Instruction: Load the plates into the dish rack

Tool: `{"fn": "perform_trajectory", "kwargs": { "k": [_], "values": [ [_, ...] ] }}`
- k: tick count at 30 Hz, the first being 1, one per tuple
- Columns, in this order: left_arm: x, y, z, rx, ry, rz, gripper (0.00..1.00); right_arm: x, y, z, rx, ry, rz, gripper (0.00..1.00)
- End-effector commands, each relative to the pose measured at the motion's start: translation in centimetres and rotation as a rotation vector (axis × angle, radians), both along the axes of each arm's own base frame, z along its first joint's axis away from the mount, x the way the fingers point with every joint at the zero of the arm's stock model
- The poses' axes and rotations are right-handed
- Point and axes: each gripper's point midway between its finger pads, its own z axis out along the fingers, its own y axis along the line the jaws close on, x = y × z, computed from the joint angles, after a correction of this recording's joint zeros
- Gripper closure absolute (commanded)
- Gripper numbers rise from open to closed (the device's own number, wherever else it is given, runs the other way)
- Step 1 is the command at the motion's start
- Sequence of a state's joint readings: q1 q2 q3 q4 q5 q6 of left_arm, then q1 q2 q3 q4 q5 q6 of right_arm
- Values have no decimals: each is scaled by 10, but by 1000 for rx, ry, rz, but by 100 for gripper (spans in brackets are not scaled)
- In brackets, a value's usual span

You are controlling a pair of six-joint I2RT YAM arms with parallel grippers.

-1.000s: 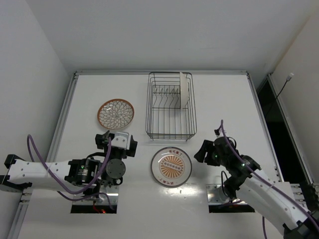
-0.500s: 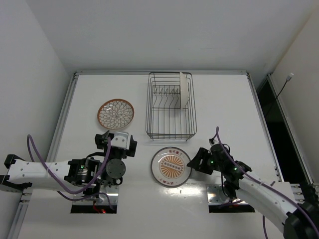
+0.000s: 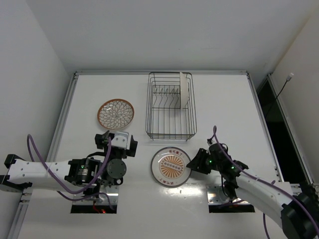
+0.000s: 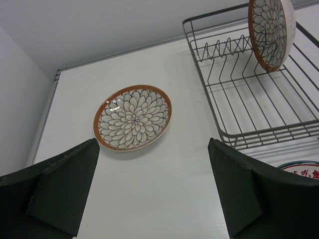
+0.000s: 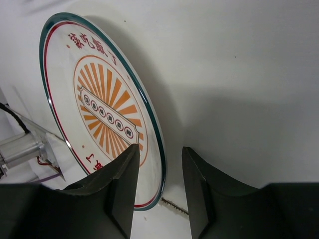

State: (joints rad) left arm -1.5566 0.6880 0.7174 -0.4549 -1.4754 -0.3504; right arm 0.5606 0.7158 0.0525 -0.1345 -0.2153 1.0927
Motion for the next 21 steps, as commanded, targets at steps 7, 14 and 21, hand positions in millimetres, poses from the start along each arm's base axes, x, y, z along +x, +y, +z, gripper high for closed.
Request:
{"fn": "perform_trajectory", "kwargs": {
  "k": [7, 14, 21],
  "values": [
    [3, 5, 9, -81, -30, 84, 3, 6, -6, 2, -5, -61, -36, 48],
    [11, -13, 17, -160, 18, 18, 0, 0, -7, -3, 17, -60, -42, 41],
    [38, -24, -4, -116, 81, -44, 0, -6, -7, -8, 11, -47, -14, 40]
  ]
}}
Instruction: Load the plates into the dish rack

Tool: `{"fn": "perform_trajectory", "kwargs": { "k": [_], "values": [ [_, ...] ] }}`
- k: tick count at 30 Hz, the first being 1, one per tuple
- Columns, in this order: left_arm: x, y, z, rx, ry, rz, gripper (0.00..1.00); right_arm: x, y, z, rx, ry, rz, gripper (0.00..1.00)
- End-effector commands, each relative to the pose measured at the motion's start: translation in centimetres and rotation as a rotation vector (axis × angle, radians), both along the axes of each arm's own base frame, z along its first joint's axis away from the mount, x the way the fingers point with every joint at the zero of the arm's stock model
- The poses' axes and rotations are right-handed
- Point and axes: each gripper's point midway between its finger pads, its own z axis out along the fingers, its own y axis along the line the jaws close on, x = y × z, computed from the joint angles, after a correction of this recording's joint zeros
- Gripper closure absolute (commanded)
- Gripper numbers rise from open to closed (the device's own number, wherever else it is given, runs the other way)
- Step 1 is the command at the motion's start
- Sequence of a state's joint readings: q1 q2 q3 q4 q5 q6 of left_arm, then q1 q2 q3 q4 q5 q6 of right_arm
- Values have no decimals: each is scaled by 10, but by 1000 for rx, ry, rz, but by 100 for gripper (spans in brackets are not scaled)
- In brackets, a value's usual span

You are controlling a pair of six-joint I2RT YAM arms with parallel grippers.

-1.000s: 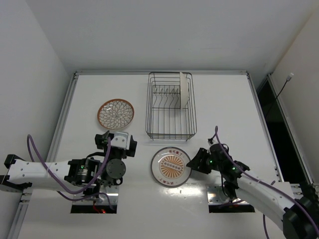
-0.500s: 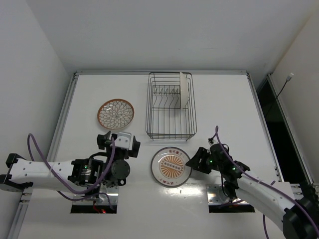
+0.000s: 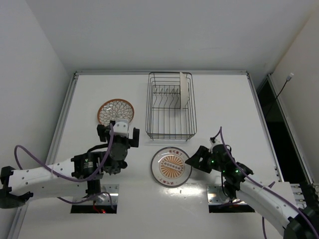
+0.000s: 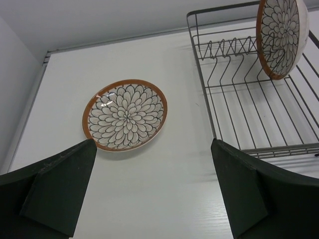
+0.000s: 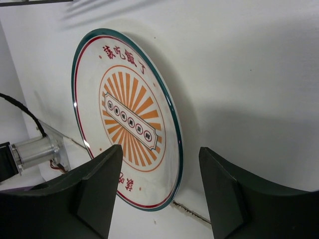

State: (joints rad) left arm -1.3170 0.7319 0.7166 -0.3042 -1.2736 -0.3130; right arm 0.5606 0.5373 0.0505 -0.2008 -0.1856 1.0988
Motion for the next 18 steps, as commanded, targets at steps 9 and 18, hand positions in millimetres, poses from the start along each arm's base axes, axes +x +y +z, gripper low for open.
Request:
{"fn": "perform_trajectory", "kwargs": {
  "k": [9, 18],
  "values": [
    [0, -48, 12, -191, 37, -299, 0, -8, -9, -14, -59, 19, 13, 6],
    [2, -29, 23, -229, 0, -228, 0, -4, -3, -14, -7, -18, 8, 12]
  ]
}}
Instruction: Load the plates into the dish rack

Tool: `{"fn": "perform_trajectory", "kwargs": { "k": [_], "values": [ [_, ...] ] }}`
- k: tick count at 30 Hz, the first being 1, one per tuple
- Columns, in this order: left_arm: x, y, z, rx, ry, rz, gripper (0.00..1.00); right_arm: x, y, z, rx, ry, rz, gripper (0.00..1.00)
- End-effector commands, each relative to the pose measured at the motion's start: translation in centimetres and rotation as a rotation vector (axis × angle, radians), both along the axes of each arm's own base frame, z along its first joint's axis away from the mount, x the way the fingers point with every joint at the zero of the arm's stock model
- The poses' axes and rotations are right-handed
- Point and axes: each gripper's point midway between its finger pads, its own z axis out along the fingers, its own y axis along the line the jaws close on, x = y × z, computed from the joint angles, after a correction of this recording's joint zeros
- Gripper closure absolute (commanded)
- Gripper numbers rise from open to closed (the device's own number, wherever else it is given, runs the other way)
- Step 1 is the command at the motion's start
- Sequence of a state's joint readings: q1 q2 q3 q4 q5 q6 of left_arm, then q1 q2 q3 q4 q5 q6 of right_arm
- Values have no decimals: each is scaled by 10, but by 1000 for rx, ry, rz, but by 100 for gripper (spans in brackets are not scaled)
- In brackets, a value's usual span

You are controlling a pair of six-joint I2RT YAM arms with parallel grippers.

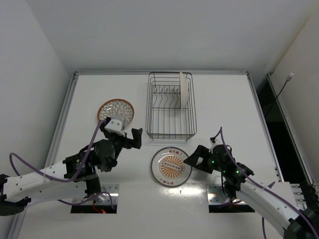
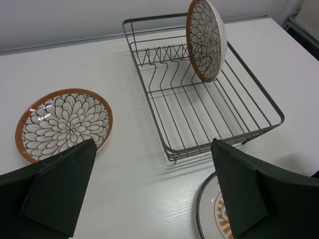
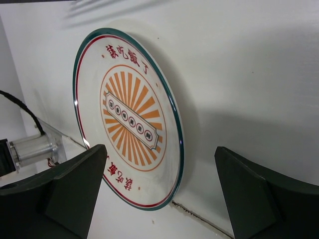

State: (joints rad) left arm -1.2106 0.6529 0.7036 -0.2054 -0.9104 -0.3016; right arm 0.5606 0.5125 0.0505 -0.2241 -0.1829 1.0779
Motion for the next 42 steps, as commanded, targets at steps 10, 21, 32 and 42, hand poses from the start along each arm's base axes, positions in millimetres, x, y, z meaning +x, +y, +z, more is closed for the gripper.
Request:
{"fn": "perform_trajectory", "kwargs": {
  "k": [10, 21, 32, 42],
  "values": [
    [-19, -18, 27, -180, -56, -195, 0, -8, -8, -22, -46, 27, 0, 12],
    [-40, -31, 42, -256, -113, -370, 0, -5, -8, -21, -39, 6, -8, 7],
    [-34, -32, 29, -197, -108, -346, 0, -5, -8, -21, -33, -3, -8, 6],
    [-17, -6, 28, -197, -108, -167, 0, -5, -10, -22, -51, 0, -9, 6]
  ]
}}
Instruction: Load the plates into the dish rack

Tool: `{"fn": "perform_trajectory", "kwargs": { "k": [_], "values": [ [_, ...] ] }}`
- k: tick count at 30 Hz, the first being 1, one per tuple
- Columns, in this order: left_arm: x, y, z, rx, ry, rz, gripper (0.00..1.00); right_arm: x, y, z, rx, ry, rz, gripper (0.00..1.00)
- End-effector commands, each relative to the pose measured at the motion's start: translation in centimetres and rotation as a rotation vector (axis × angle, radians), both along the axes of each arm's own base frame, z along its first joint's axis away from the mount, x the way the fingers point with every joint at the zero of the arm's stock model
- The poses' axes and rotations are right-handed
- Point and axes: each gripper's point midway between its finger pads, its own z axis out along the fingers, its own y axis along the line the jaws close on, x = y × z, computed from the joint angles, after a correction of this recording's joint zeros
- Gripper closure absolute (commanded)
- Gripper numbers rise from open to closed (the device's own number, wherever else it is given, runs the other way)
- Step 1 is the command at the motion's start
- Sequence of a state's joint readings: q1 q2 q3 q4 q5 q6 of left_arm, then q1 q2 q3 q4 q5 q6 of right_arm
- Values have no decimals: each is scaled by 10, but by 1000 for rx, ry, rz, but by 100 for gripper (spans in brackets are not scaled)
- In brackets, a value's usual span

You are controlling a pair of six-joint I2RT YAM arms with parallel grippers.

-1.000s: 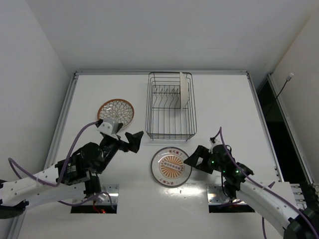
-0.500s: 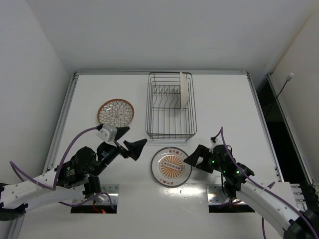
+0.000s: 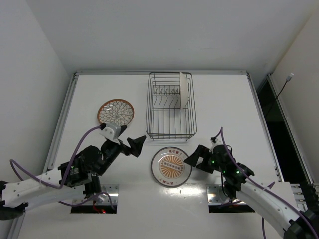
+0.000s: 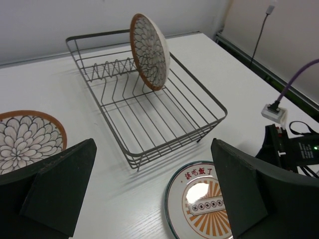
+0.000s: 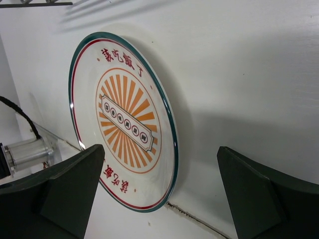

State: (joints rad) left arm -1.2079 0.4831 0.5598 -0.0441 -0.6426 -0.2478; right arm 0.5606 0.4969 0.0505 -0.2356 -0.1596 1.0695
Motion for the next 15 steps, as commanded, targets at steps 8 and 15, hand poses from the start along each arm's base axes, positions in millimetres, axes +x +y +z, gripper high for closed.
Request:
{"fn": "perform_trajectory", "kwargs": {
  "k": [8, 15],
  "values": [
    [26, 51, 13, -46, 15, 326, 0, -6, -20, -26, -121, 50, -39, 6],
    [33, 76, 3, 7, 64, 514, 0, -2, -25, -18, -141, 33, -68, 6]
  ]
}}
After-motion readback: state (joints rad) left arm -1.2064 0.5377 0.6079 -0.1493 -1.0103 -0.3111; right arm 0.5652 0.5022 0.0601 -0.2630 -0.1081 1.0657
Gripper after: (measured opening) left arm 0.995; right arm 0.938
